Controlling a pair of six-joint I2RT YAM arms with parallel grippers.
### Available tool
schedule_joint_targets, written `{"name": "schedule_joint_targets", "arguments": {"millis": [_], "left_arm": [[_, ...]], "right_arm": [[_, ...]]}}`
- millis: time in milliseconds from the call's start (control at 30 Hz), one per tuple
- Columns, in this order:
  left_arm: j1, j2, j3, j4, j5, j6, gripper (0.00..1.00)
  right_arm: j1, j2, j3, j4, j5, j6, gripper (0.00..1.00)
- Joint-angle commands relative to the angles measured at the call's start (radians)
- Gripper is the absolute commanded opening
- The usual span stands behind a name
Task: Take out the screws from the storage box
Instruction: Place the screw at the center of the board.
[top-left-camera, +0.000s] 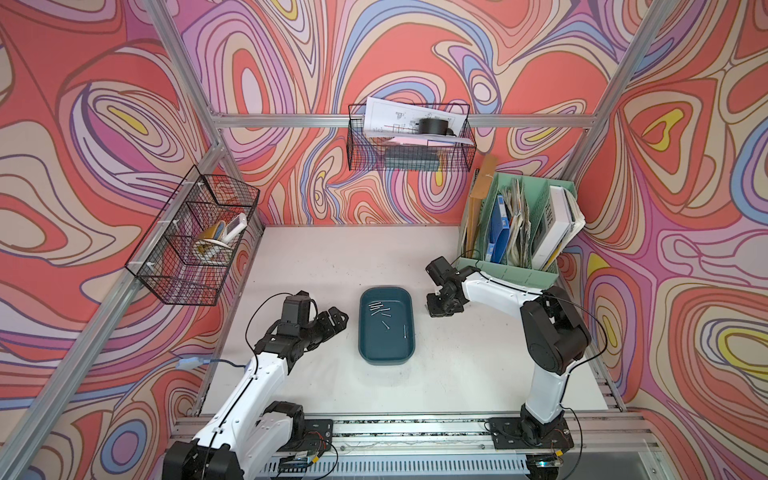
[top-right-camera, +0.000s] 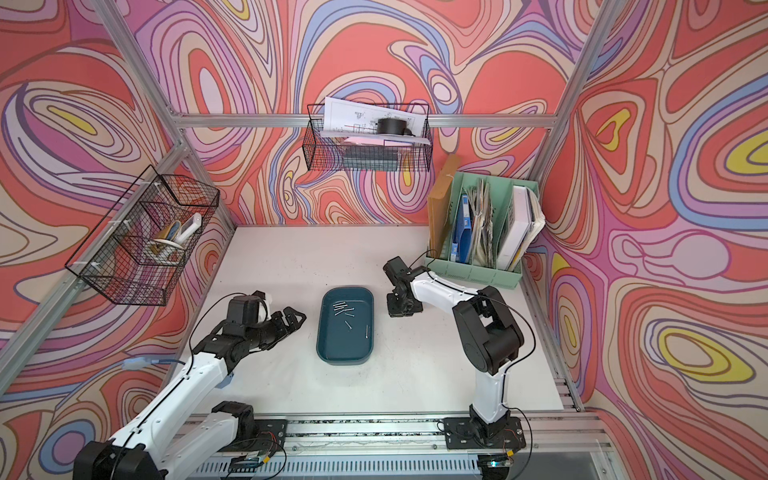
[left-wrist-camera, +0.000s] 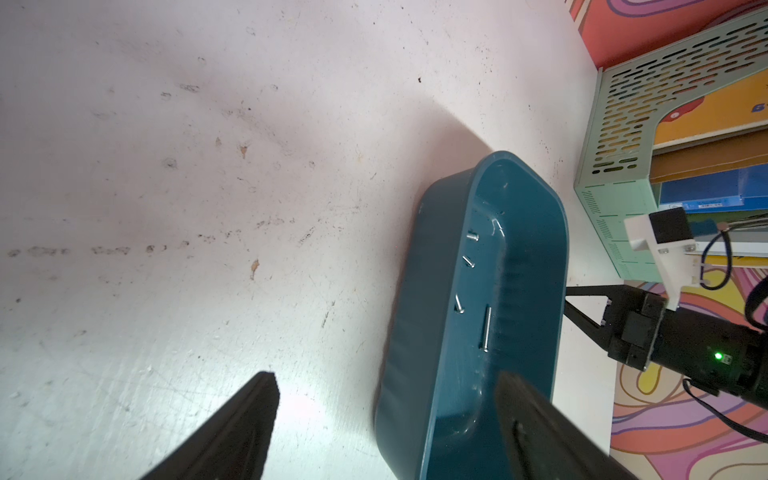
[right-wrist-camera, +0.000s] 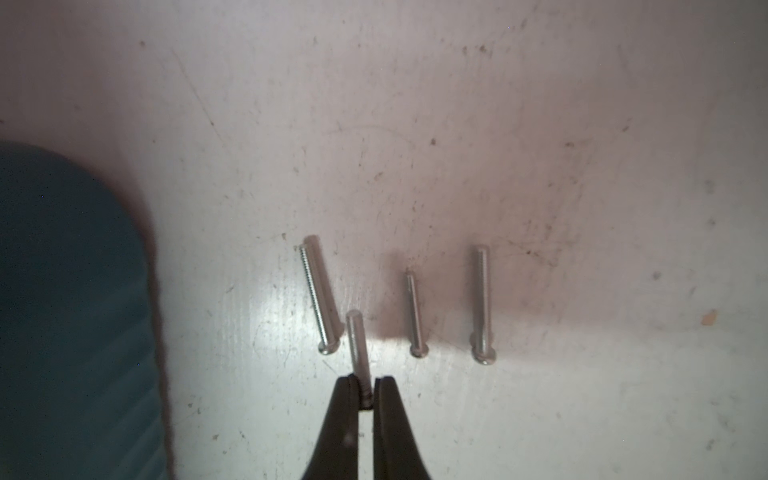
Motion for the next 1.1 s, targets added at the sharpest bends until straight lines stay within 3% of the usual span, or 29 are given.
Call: {"name": "schedule_joint_targets", "arguments": {"millis": [0, 367, 633, 767, 1067], "left_arm": [[-0.005, 0.005, 0.003, -0.007, -0.003, 0.006, 0.88], [-0.005, 0.008, 0.003, -0.007, -0.002, 0.010, 0.88], [-0.005, 0.008, 0.000, -0.003, 0.002, 0.008, 0.88], [-0.005, 0.002, 0.000, -0.006, 0.006, 0.002, 0.88], [-0.005, -0.012, 0.013, -0.017, 0.007, 0.001, 0.88]], "right_arm": [[0.003, 0.020, -0.001, 0.017, -0.021, 0.005, 0.02], [0.003, 0.067, 0.009, -0.012, 0.014, 0.025, 0.04], [0.003, 0.034, -0.008, -0.004, 0.007, 0.036, 0.15], [0.003, -0.001, 0.002, -0.013, -0.001, 0.036, 0.21], [0.040, -0.205, 0.036, -0.009, -0.099, 0.027, 0.20]]}}
